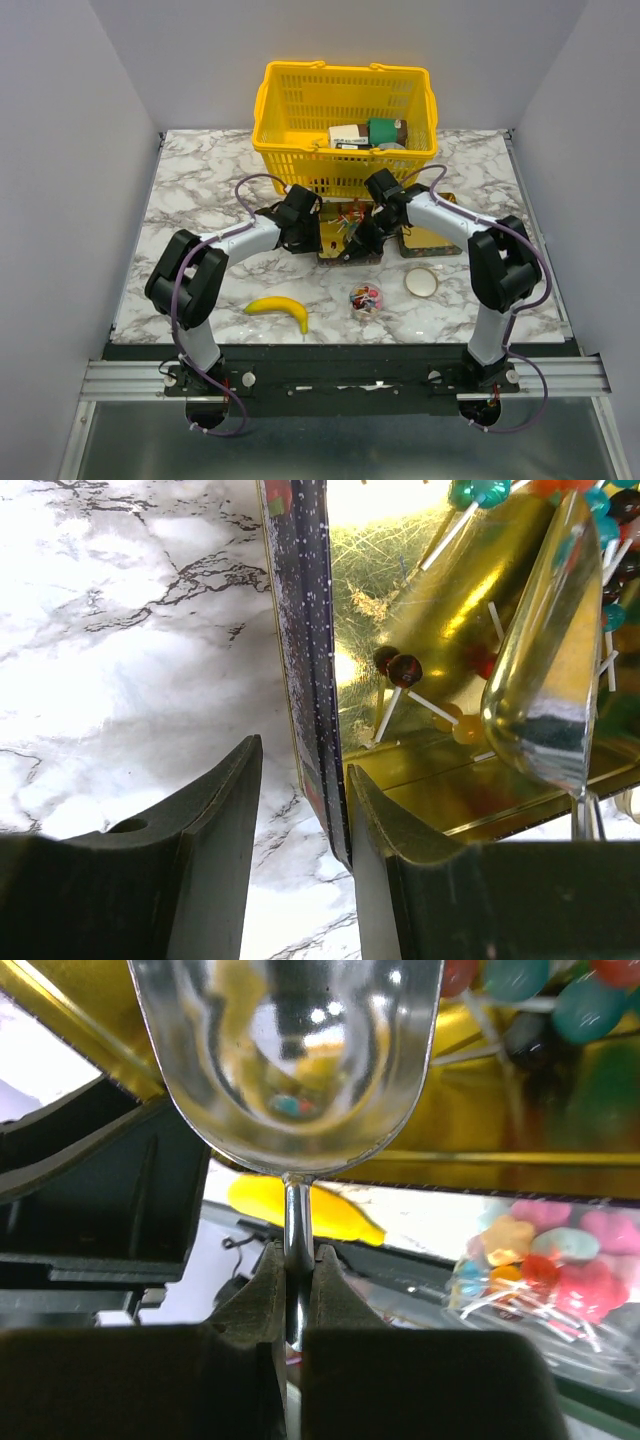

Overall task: Pack the candies
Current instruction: Scoop the fake candies from the storage box.

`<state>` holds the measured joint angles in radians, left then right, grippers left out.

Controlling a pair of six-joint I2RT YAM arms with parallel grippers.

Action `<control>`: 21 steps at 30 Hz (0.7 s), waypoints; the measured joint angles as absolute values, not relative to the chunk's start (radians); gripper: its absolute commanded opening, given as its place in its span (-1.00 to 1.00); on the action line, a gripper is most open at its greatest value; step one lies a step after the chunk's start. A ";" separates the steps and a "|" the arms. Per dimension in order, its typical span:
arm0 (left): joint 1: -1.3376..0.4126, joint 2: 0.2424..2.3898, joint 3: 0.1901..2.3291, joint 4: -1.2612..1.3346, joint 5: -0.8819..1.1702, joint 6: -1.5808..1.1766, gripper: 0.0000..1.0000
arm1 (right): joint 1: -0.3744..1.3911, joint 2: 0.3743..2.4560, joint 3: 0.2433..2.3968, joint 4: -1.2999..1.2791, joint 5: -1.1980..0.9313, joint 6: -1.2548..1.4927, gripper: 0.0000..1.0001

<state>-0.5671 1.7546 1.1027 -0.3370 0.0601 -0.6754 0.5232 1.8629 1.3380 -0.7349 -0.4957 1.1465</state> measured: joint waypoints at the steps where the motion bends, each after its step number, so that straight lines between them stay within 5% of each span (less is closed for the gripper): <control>1: -0.567 1.754 1.103 -0.339 0.060 -0.672 -0.35 | 0.523 1.867 1.341 -0.739 -0.494 1.131 -0.99; 8: -0.567 1.754 1.103 -0.341 0.061 -0.641 -0.67 | 0.512 1.924 1.394 -0.769 -0.489 1.017 -0.99; 21: -0.567 1.754 1.103 -0.340 0.062 -0.629 -0.68 | 0.448 1.954 1.449 -0.826 -0.466 0.949 -0.99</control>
<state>-0.5671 1.7538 1.1027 -0.3405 0.0616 -0.6289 0.4477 1.9537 1.4494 -0.8261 -0.4660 0.9493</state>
